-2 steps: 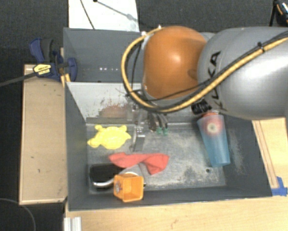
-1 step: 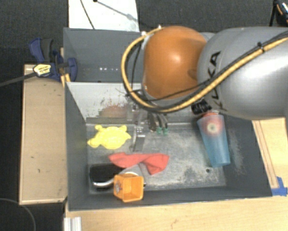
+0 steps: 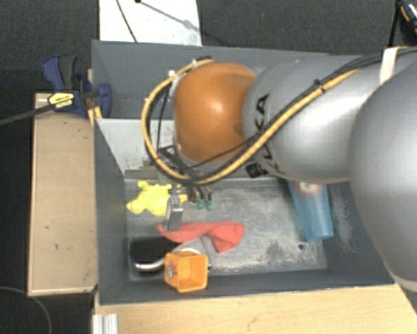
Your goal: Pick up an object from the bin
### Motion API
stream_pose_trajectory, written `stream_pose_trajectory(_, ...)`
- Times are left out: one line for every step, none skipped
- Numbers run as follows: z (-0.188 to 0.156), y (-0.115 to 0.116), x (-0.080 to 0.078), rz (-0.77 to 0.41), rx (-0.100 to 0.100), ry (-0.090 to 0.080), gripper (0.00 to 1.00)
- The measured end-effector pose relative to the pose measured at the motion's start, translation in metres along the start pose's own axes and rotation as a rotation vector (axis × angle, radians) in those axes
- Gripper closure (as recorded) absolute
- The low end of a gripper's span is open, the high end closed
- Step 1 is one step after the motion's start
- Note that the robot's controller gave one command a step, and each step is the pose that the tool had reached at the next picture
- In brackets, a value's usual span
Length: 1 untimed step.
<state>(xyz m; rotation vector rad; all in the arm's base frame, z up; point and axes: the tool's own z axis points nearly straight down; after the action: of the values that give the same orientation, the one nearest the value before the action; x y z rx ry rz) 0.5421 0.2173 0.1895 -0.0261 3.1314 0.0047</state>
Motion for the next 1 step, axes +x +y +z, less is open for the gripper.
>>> stream_pose_trajectory(0.0453,0.0283,0.0055,-0.104,0.001,0.009,0.00)
